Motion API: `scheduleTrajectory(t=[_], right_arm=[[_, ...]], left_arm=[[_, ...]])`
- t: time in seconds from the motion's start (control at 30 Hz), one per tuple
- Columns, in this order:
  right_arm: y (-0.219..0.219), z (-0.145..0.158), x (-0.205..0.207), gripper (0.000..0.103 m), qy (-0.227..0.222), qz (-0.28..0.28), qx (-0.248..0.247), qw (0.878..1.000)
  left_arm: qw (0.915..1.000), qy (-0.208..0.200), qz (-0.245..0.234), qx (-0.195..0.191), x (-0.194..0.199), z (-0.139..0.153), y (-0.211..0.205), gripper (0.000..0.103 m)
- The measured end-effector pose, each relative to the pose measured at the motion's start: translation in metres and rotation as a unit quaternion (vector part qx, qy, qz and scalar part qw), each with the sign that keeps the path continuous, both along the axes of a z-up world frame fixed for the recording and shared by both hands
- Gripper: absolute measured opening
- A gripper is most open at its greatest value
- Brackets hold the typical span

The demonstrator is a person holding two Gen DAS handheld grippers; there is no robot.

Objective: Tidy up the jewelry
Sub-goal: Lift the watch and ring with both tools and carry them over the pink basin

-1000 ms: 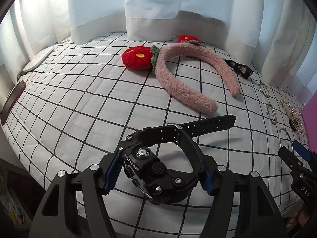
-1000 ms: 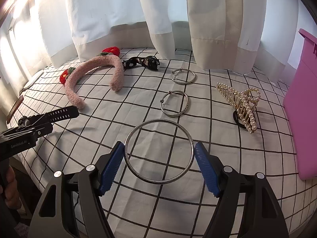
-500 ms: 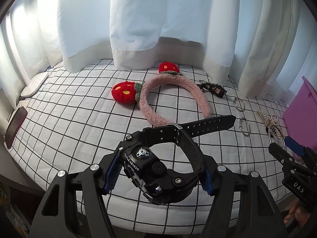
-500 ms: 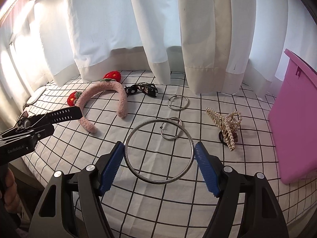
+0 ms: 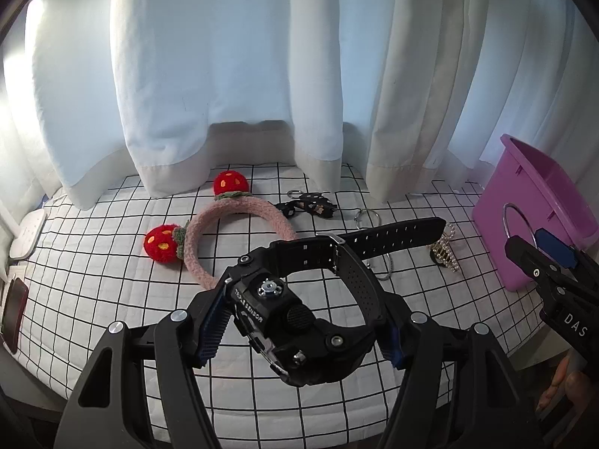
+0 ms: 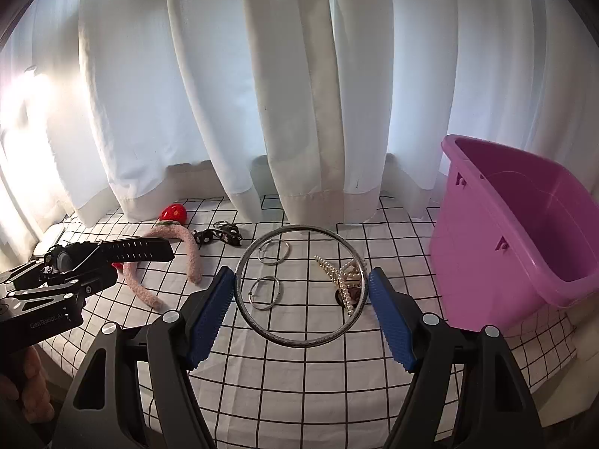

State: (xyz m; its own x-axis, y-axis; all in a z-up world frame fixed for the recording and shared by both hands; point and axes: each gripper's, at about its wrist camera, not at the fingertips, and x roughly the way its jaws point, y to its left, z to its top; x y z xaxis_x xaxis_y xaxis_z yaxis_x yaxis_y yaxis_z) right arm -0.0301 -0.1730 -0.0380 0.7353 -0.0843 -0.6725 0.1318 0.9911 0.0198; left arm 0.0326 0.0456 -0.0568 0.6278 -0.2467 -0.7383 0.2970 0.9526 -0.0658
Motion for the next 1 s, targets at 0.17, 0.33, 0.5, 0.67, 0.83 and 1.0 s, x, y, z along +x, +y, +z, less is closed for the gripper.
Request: scheduleTrajectory(t=[0.17,0.33,0.5,0.67,0.83,1.0], right_arm=[[-0.028,0.030,-0.014,0.071,-0.022,-0.037,-0.008,0.999],[-0.064,0.061,-0.025,0.071,-0.047,-0.059,-0.015,0.997],[-0.113,0.083,-0.031,0.071,-0.066,-0.067,-0.019,0.995],[-0.179,0.091,-0.028,0.071,-0.065,-0.061,-0.019,0.996],[-0.250,0.098,-0.022,0.071,-0.064,-0.058,-0.012,0.996],[-0.310,0.100,-0.010,0.071,-0.051,-0.052,-0.009,0.997]], left_arm=[[0.9989,-0.015,-0.041,-0.014,-0.004,0.021,-0.035,0.064],[0.9964,-0.035,-0.069,-0.033,-0.006,0.046,-0.074,0.064],[0.9937,-0.055,-0.085,-0.049,-0.006,0.071,-0.123,0.064],[0.9927,-0.063,-0.084,-0.059,-0.009,0.085,-0.184,0.064],[0.9930,-0.058,-0.087,-0.055,-0.012,0.088,-0.252,0.064],[0.9936,-0.049,-0.090,-0.047,-0.016,0.085,-0.318,0.064]])
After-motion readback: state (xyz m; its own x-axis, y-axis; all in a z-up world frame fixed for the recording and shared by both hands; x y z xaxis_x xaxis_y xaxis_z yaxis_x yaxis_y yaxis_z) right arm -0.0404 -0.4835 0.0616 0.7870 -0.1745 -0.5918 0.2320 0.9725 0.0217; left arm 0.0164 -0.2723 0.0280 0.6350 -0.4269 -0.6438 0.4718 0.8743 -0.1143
